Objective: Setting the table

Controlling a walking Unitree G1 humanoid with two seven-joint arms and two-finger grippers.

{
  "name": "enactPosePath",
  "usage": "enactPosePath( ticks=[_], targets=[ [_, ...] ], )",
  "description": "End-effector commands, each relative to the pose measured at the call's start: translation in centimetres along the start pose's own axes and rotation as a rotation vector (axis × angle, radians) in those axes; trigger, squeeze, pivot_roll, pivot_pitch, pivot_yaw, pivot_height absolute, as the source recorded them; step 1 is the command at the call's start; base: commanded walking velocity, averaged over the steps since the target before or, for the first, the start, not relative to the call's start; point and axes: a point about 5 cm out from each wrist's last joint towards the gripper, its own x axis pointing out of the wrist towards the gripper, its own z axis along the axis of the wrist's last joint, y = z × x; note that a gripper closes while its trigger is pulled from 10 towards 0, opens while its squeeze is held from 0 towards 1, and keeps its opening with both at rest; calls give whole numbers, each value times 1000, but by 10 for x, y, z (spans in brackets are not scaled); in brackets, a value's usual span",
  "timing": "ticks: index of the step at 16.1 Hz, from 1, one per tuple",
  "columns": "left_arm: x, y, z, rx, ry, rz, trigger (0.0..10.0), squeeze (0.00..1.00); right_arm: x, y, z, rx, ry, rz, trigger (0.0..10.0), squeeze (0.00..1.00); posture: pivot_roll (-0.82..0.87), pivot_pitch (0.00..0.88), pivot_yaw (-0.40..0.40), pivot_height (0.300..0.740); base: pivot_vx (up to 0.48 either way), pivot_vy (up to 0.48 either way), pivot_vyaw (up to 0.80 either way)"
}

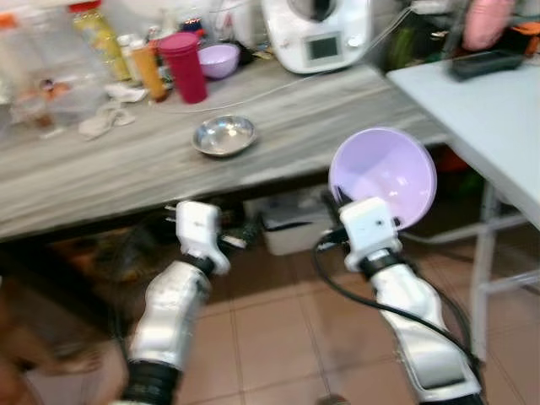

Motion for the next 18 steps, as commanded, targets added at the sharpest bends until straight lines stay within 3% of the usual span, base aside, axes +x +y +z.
enactPosePath(
  ticks=[1, 4, 8, 11, 15, 18],
  targets=[
    [-2, 10, 8, 27, -14, 22, 10000, 0, 2, 3, 9, 8, -40, 4, 10000, 0, -312, 61, 113, 740, 368, 0, 0],
    [-1, 9, 9, 25, -19, 18, 10000, 0, 1, 4, 10, 3, -43, 5, 10000, 0, -313, 63, 112, 740, 366, 0, 0],
    [0, 6, 13, 27, -34, 19, 10000, 0, 1, 2, 11, 4, -49, 4, 10000, 0, -314, 65, 110, 740, 366, 0, 641],
    [1, 6, 13, 28, -36, 21, 10000, 0, 0, 2, 11, 3, -51, 6, 10000, 0, -315, 65, 108, 740, 352, 0, 0],
    [1, 5, 13, 27, -35, 24, 10000, 0, 0, 3, 12, 0, -56, 14, 10000, 0, -317, 66, 106, 740, 341, 0, 719],
    [2, 4, 14, 25, -38, 24, 10000, 0, 0, 2, 12, 5, -52, 7, 10000, 0, -317, 66, 103, 740, 336, 0, 0]
  ],
)
